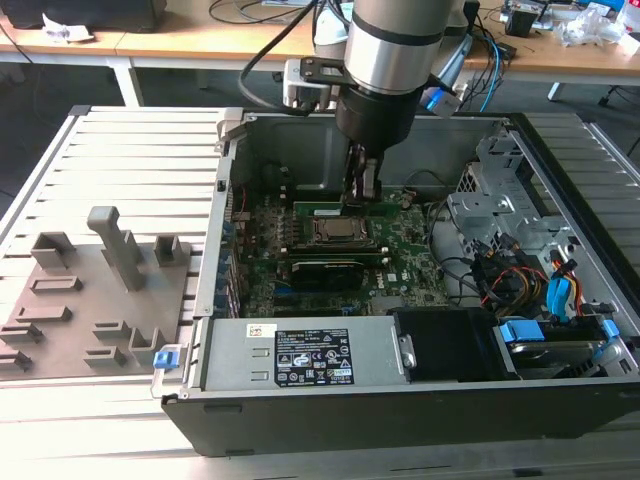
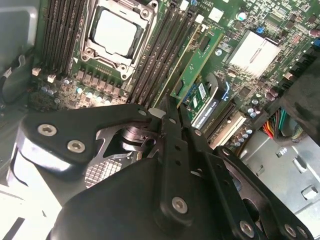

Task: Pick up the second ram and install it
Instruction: 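Insert the second ram into the second slot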

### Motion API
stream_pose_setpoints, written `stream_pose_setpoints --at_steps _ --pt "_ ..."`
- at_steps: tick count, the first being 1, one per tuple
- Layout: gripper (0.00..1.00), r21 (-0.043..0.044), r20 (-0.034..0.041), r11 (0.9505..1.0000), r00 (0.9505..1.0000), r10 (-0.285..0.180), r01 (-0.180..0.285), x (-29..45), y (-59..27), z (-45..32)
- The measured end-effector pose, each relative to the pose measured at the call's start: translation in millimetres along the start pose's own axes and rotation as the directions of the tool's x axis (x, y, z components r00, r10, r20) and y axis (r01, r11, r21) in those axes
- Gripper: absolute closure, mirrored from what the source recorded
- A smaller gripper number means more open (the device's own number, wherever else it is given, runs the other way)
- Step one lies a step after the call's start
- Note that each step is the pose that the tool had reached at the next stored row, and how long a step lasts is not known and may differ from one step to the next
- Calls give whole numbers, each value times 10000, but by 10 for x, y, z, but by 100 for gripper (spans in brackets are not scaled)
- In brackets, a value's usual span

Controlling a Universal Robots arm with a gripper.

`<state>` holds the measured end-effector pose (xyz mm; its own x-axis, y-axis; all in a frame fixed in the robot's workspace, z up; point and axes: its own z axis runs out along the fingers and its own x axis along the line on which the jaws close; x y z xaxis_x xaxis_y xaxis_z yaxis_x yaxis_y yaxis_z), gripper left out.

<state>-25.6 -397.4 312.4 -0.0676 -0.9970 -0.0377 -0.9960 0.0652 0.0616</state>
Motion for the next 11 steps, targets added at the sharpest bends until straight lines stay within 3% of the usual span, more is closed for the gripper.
stream_pose_setpoints --at_steps 4,7,8,9,10,11 --pt "86 0 -2 10000 10000 0 0 2 -3 54" --pt "86 0 1 10000 10000 0 0 5 -9 140" --pt "86 -5 71 10000 10000 -3 3 6 -9 150" --pt "86 -13 192 10000 9998 -11 11 6 -9 153" --pt "86 -32 473 10000 9989 -26 28 6 -9 154" --pt "86 -54 844 10000 9964 -39 43 6 -10 156"
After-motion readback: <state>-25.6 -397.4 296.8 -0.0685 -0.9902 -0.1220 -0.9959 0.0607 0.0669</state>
